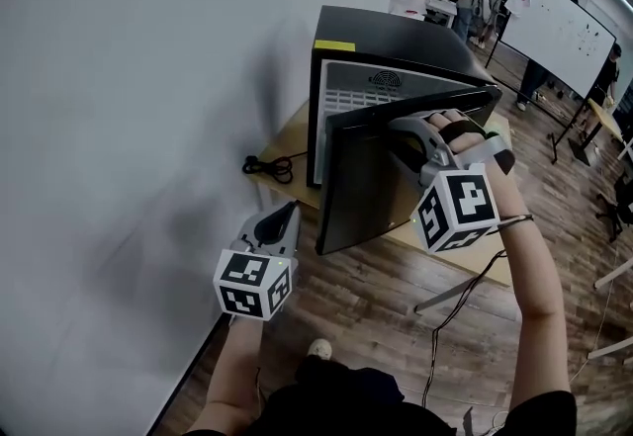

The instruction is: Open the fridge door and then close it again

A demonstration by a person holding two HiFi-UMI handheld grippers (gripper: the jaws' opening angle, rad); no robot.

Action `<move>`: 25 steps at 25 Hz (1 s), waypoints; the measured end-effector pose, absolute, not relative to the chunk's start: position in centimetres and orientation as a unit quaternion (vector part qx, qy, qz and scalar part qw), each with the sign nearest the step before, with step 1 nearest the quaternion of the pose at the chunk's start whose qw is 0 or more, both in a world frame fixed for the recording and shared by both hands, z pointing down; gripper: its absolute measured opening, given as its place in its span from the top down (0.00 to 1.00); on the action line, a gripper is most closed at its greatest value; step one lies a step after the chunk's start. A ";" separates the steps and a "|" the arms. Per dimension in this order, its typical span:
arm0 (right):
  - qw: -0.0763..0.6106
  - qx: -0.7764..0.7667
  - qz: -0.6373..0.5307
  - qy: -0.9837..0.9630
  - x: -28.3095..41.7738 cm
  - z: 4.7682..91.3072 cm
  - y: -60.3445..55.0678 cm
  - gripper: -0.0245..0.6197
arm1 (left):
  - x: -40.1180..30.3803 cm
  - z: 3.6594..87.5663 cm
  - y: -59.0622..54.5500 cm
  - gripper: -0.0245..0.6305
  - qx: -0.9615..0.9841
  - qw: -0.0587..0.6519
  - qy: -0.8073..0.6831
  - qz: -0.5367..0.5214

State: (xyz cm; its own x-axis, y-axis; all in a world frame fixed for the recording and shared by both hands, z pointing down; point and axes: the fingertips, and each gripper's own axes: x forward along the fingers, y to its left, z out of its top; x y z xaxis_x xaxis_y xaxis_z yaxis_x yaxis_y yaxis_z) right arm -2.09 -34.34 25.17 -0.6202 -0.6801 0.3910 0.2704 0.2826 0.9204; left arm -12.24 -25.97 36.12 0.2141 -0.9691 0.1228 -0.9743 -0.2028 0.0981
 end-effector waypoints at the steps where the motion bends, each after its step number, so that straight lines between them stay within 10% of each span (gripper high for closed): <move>1: 0.409 0.150 -0.580 -0.689 -2.5 25.2 -34.9 0.86 | -12.4 36.2 -26.6 0.95 0.776 0.077 -0.626 0.017; 25: 0.417 0.167 -0.557 -0.698 -9.6 25.3 -47.2 0.86 | -17.8 37.5 -35.4 0.95 0.761 0.085 -0.644 0.015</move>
